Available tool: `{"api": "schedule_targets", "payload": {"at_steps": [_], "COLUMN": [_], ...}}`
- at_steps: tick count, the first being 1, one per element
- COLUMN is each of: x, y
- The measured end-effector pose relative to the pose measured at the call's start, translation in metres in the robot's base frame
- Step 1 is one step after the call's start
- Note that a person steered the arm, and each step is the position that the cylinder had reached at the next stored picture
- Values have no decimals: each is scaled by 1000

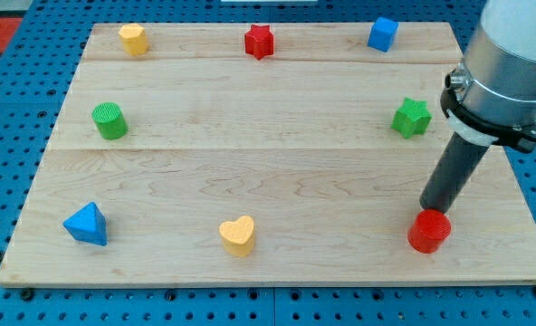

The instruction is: Move the green star towards the center

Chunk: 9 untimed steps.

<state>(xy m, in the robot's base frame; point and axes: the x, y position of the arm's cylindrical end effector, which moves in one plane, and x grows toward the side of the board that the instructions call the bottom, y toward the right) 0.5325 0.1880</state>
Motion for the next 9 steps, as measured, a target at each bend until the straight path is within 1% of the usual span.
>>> {"api": "schedule_targets", "payload": {"at_steps": [2, 3, 5, 6, 7, 9], "x": [-15, -34, -61, -69, -69, -71], "y": [0, -16, 7, 30, 55, 74]}}
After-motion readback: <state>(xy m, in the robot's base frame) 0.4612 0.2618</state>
